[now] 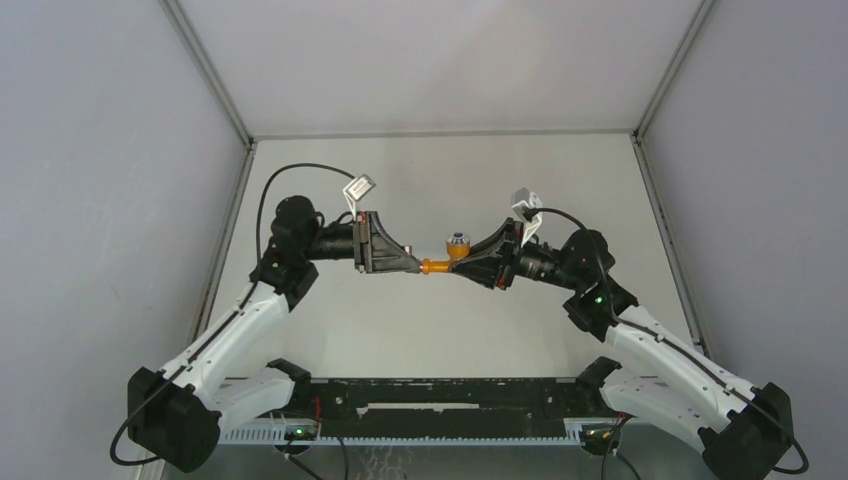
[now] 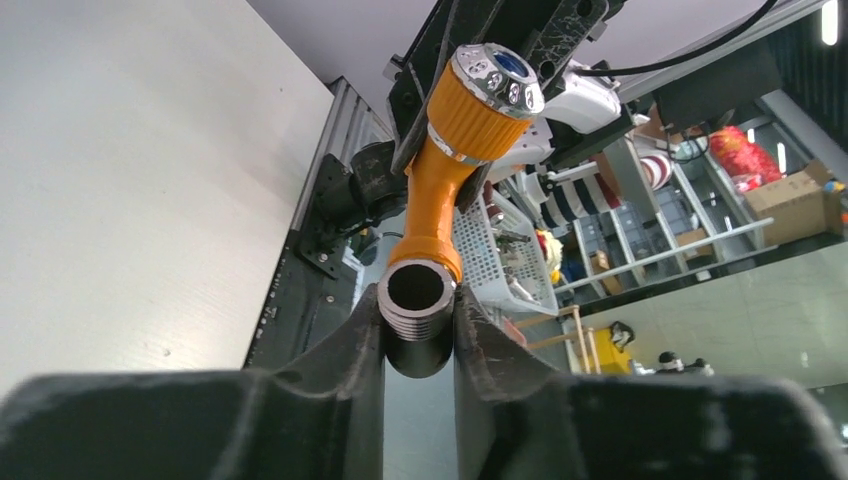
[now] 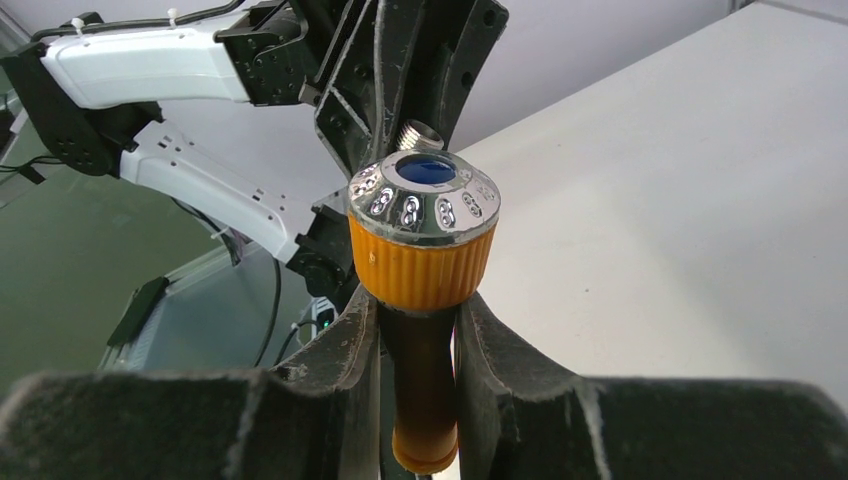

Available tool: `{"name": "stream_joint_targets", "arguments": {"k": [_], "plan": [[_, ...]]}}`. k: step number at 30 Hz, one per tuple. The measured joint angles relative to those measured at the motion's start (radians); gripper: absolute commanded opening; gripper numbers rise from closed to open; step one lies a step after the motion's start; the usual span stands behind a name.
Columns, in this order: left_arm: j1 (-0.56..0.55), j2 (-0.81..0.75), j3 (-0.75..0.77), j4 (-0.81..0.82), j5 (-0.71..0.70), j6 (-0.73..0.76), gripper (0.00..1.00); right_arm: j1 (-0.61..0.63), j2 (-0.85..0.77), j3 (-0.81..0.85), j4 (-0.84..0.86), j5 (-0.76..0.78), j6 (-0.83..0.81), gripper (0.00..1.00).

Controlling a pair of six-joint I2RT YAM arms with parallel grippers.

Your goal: Install the water faucets

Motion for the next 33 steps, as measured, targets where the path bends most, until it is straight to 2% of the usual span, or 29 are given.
{"name": "stream_joint_targets", "arguments": {"k": [1, 2, 10, 15, 19, 20, 21, 24, 27, 33], "plan": [[0.000, 0.000, 0.000, 0.000, 0.005, 0.000, 0.04, -0.001, 0.001, 0.000, 0.001, -0.004, 0.002, 0.00], [0.001, 0.000, 0.000, 0.001, 0.011, -0.001, 0.01, -0.003, 0.003, 0.000, 0.003, -0.011, 0.008, 0.00], [0.004, -0.010, 0.000, -0.024, -0.014, 0.044, 0.00, -0.053, 0.060, 0.019, -0.002, -0.074, 0.171, 0.00], [0.006, -0.054, 0.000, -0.036, -0.068, 0.080, 0.00, -0.073, 0.143, 0.175, -0.201, -0.130, 0.253, 0.01], [0.006, -0.102, -0.022, -0.010, -0.131, 0.116, 0.00, -0.106, 0.242, 0.268, -0.278, -0.220, 0.389, 0.25], [0.006, -0.111, -0.036, -0.003, -0.146, 0.128, 0.00, -0.117, 0.273, 0.275, -0.283, -0.250, 0.447, 0.38], [0.006, -0.115, -0.048, 0.000, -0.158, 0.135, 0.00, -0.127, 0.296, 0.274, -0.278, -0.274, 0.494, 0.57], [0.001, -0.110, -0.081, 0.008, -0.201, 0.161, 0.00, -0.145, 0.356, 0.234, -0.240, -0.306, 0.650, 0.86], [-0.003, -0.092, -0.094, 0.024, -0.221, 0.164, 0.00, -0.145, 0.377, 0.212, -0.249, -0.324, 0.723, 0.99], [0.028, -0.071, -0.114, 0.135, -0.228, 0.078, 0.00, -0.177, 0.330, 0.213, -0.323, -0.340, 0.695, 1.00]]}}
